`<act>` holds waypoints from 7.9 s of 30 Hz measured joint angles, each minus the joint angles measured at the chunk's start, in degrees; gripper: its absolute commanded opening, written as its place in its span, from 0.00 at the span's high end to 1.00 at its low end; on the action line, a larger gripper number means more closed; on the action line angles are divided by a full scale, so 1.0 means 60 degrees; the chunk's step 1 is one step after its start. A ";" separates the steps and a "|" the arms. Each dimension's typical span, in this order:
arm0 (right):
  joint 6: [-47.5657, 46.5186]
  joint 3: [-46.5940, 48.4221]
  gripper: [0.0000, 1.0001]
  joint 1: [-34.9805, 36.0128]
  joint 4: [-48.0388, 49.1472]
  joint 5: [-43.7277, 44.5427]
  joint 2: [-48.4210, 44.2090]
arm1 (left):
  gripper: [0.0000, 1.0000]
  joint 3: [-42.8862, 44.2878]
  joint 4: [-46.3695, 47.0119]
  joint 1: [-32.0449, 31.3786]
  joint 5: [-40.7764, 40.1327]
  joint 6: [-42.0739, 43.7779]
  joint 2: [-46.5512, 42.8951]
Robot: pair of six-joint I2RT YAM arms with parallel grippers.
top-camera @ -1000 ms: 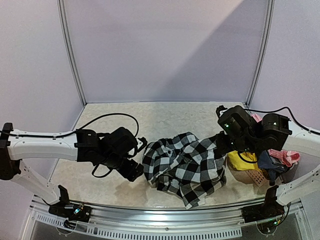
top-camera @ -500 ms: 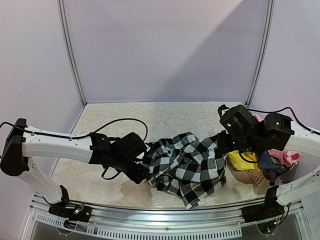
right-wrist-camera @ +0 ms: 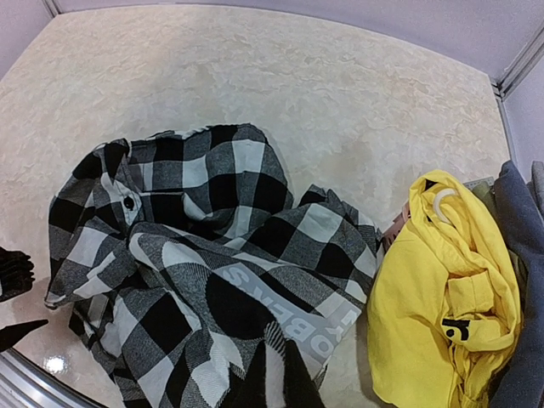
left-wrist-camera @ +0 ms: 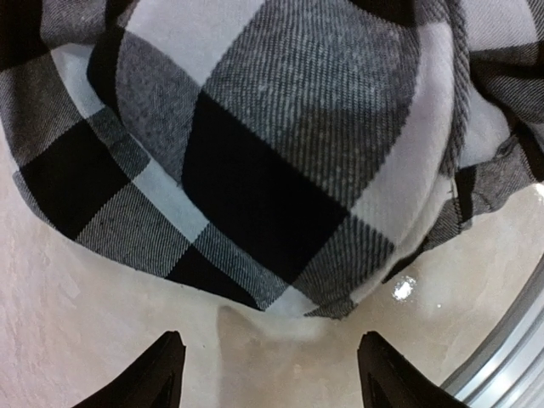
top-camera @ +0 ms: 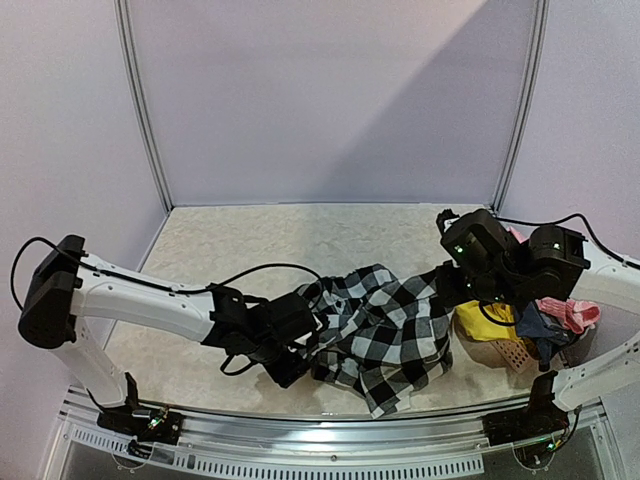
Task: Fold and stack the mixed laundry pile
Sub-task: Pick up the crumpled shirt from the center of the board, then place the crumpled shirt at the center of the board, then adjust the crumpled shirt at the center of the board.
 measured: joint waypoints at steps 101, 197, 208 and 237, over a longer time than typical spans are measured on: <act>-0.5625 0.4309 1.00 -0.0004 0.3501 -0.2018 -0.0637 | 0.06 0.7340 -0.4404 0.1406 -0.4357 0.3694 -0.5074; -0.4758 0.3942 0.94 -0.3858 0.1322 -0.6896 0.8765 | 1.00 0.3056 -0.2269 0.8368 0.4146 0.0586 0.1796; -0.4736 0.5541 1.00 -0.3858 0.0138 -0.5606 0.8364 | 1.00 0.4156 -0.2798 0.8506 0.3588 0.0579 0.1209; -0.1763 0.2849 0.20 -0.4175 -0.0484 -0.5708 0.4113 | 0.53 0.0951 -0.2965 0.8816 0.2856 -0.0219 -0.1319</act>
